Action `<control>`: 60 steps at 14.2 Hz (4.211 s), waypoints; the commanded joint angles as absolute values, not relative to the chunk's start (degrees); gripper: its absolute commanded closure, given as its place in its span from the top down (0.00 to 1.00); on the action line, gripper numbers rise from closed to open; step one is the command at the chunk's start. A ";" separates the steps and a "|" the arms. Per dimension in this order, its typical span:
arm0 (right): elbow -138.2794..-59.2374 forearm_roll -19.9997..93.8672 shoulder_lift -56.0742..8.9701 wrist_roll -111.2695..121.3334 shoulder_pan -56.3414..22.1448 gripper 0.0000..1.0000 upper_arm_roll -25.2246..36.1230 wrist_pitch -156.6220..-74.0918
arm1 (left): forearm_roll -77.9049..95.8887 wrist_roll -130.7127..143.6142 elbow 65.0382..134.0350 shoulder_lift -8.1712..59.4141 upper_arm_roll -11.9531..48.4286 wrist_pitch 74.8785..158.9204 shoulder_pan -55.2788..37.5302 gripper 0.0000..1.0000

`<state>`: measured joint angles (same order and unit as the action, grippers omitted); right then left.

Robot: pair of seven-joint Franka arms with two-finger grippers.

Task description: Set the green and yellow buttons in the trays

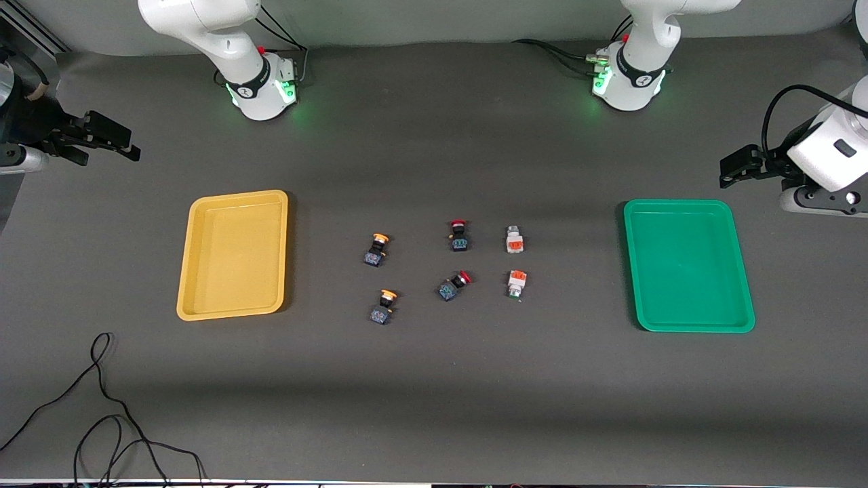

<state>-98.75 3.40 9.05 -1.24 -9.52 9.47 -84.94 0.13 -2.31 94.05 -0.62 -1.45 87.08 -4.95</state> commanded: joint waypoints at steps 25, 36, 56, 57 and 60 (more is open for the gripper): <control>-82.41 14.15 -17.14 -41.73 -33.65 1.00 7.56 -87.07 | 4.31 24.31 102.83 -0.88 0.09 99.39 -26.00 1.00; -100.28 21.00 -30.22 -44.03 -34.98 0.99 7.47 -118.19 | 3.16 32.87 108.70 12.20 0.18 117.65 -32.78 1.00; -99.49 20.48 -22.19 -44.74 -37.62 0.00 14.83 -107.71 | 3.78 37.00 113.55 30.41 0.18 138.78 -36.21 0.28; -98.97 20.30 -18.76 -44.65 -37.62 0.00 17.29 -103.32 | 3.78 37.09 113.47 30.24 0.18 138.61 -36.12 0.19; -99.05 15.57 -11.53 -38.79 -37.62 0.00 23.97 -93.63 | 3.78 39.11 112.85 29.36 0.18 137.55 -36.04 0.14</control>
<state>-96.51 18.10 -16.41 -42.98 -37.37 20.67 -97.60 3.76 36.53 113.14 30.89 0.88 138.47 -35.16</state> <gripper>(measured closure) 0.573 0.590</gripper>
